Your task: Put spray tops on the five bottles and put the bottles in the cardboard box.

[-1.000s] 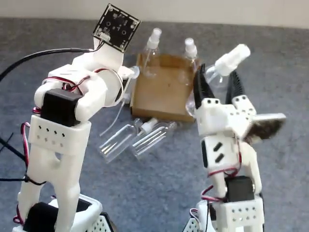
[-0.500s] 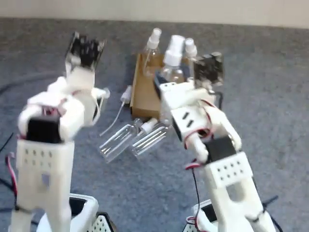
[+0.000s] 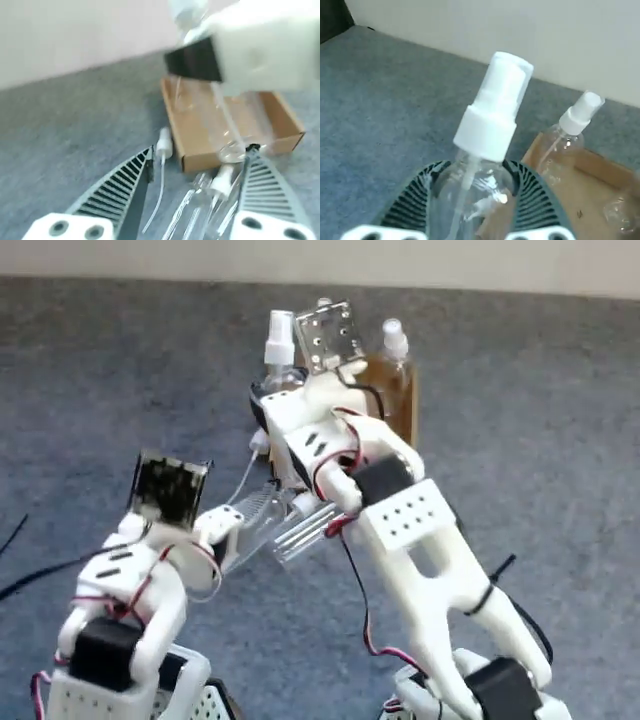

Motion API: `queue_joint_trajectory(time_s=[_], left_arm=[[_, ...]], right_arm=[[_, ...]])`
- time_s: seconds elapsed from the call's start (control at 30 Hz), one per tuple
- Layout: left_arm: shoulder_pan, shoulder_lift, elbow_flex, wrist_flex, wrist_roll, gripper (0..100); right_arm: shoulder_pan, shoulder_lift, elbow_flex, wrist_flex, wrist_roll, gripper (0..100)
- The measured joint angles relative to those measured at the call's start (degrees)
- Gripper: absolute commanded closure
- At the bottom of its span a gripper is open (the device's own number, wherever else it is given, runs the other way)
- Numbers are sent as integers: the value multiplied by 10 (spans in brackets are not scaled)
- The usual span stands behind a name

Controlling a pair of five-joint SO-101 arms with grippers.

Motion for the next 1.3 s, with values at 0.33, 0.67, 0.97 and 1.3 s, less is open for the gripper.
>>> queue_joint_trajectory(time_s=[0.33,0.67,0.97,1.3], left_arm=[[28,94,49,-129,1,741],[-23,170,49,-171,0,741],[-25,171,49,-171,0,741],[-79,171,53,-171,-3,754]], right_arm=[[-47,-38,-4,66,-4,995],[-49,-136,-4,108,-4,995],[-30,-136,-4,108,-4,995],[-24,-117,33,108,-4,995]])
